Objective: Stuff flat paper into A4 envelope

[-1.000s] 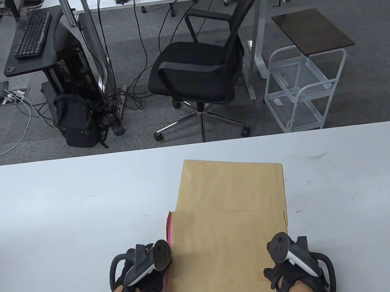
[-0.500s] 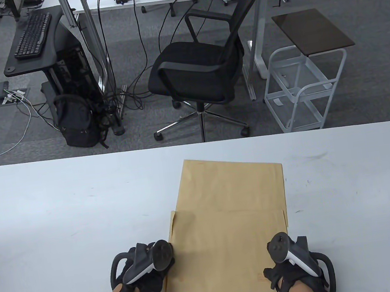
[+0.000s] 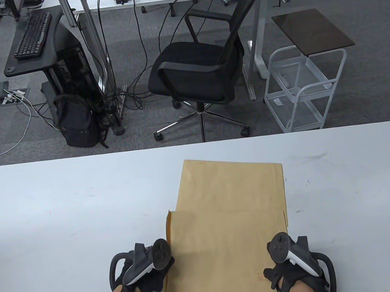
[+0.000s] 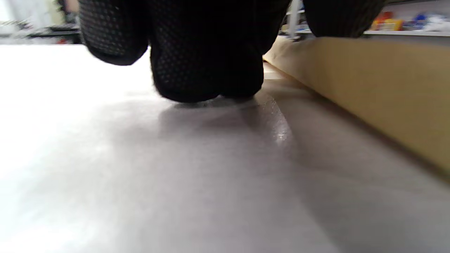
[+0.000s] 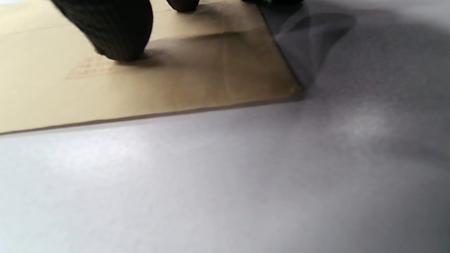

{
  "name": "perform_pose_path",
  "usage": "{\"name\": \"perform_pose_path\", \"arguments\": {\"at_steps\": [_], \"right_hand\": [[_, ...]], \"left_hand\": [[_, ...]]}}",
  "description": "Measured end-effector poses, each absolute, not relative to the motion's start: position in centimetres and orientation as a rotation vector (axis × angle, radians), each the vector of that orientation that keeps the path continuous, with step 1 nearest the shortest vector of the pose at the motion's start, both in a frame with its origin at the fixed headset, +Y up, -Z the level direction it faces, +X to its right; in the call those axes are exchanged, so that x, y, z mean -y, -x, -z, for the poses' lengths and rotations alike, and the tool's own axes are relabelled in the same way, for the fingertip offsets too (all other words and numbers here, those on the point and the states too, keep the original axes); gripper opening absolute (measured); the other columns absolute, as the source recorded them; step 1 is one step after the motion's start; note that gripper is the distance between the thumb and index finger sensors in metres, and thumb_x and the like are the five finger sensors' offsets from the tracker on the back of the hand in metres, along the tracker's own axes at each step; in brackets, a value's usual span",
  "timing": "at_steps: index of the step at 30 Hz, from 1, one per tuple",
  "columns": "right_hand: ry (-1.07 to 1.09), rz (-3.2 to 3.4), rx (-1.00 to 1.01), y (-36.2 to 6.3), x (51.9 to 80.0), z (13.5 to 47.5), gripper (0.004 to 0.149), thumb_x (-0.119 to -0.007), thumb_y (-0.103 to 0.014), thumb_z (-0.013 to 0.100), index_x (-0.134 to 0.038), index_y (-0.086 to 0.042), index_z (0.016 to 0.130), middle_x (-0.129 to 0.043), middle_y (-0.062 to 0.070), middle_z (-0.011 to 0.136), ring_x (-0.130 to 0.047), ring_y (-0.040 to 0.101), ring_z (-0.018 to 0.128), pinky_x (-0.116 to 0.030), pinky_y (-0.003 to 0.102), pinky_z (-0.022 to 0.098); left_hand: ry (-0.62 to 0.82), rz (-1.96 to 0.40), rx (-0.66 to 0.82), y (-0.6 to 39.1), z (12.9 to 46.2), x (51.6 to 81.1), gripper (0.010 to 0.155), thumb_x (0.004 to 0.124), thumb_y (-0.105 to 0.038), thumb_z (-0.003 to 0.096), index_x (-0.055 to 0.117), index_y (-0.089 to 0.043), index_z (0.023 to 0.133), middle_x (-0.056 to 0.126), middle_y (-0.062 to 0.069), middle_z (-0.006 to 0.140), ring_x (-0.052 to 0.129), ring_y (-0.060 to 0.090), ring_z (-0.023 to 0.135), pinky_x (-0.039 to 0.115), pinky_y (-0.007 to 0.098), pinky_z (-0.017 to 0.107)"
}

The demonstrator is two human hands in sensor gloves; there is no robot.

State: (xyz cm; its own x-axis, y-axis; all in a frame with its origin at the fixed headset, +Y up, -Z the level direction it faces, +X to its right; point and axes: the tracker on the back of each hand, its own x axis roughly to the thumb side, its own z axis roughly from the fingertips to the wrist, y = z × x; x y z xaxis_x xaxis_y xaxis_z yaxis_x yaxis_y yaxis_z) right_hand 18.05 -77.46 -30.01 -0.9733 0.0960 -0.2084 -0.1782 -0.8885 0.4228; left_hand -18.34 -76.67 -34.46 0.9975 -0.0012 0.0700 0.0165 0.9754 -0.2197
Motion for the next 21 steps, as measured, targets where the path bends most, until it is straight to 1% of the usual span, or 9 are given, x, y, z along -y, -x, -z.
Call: {"name": "perform_pose_path", "arguments": {"at_steps": [2,3,6,9,12,14,18,21], "right_hand": [[0.274,-2.911,-0.68,-18.1,77.5,30.0,0.074,-0.08,-0.057,0.047,-0.043,-0.041,0.109,-0.034,0.01,0.11,-0.046,0.042,0.102,-0.048,0.065,0.069],[0.274,-2.911,-0.681,-18.1,77.5,30.0,0.074,-0.08,-0.057,0.047,-0.043,-0.041,0.109,-0.034,0.01,0.11,-0.046,0.042,0.102,-0.048,0.065,0.069],[0.273,-2.906,-0.686,-18.1,77.4,30.0,0.074,-0.08,-0.057,0.047,-0.043,-0.041,0.109,-0.033,0.01,0.11,-0.046,0.042,0.102,-0.048,0.065,0.069],[0.268,-2.896,-0.693,-18.1,77.4,30.0,0.074,-0.08,-0.057,0.047,-0.043,-0.041,0.109,-0.033,0.01,0.11,-0.045,0.043,0.102,-0.048,0.065,0.069],[0.264,-2.873,-0.708,-18.3,77.4,30.0,0.074,-0.08,-0.057,0.047,-0.043,-0.041,0.109,-0.032,0.01,0.111,-0.044,0.043,0.102,-0.047,0.065,0.069],[0.261,-2.866,-0.713,-18.4,77.3,30.0,0.074,-0.08,-0.057,0.047,-0.043,-0.041,0.109,-0.032,0.008,0.111,-0.044,0.043,0.103,-0.046,0.066,0.069],[0.229,-2.848,-0.672,-18.5,76.7,30.0,0.074,-0.08,-0.057,0.047,-0.042,-0.041,0.109,-0.035,0.006,0.111,-0.045,0.042,0.103,-0.046,0.066,0.069],[0.187,-2.829,-0.594,-18.5,75.9,30.0,0.074,-0.079,-0.057,0.047,-0.042,-0.04,0.109,-0.035,0.006,0.112,-0.045,0.042,0.103,-0.046,0.066,0.069]], "left_hand": [[0.294,0.012,0.012,18.4,34.4,76.6,0.07,0.076,-0.062,0.04,0.084,-0.015,0.092,0.104,-0.008,0.066,0.112,0.018,0.042,0.092,0.046,0.049],[0.306,0.009,-0.008,18.5,34.4,76.5,0.07,0.078,-0.063,0.0392,0.085,-0.015,0.09,0.104,-0.009,0.064,0.112,0.017,0.039,0.092,0.045,0.048],[0.335,-0.028,-0.009,18.1,34.4,76.8,0.068,0.082,-0.063,0.038,0.09,-0.015,0.085,0.105,-0.008,0.059,0.112,0.016,0.035,0.093,0.044,0.045],[0.34,-0.022,0.014,17.5,34.2,77.0,0.064,0.085,-0.059,0.0393,0.089,-0.014,0.084,0.103,-0.01,0.056,0.111,0.015,0.036,0.092,0.044,0.047],[0.285,0.028,0.037,17.0,34.1,77.2,0.05,0.087,-0.049,0.0417,0.09,-0.018,0.081,0.103,-0.015,0.053,0.11,0.014,0.036,0.092,0.043,0.048],[0.233,-0.002,0.032,17.2,34.0,77.1,0.043,0.088,-0.045,0.0416,0.094,-0.022,0.077,0.104,-0.015,0.051,0.111,0.013,0.035,0.093,0.043,0.048],[0.171,-0.025,0.026,18.0,34.2,76.3,0.041,0.087,-0.043,0.0414,0.093,-0.027,0.078,0.107,-0.015,0.057,0.114,0.014,0.039,0.094,0.043,0.049],[0.105,-0.091,0.021,19.3,34.3,74.9,0.041,0.088,-0.041,0.0409,0.092,-0.028,0.08,0.108,-0.014,0.059,0.115,0.014,0.041,0.094,0.043,0.049]]}}
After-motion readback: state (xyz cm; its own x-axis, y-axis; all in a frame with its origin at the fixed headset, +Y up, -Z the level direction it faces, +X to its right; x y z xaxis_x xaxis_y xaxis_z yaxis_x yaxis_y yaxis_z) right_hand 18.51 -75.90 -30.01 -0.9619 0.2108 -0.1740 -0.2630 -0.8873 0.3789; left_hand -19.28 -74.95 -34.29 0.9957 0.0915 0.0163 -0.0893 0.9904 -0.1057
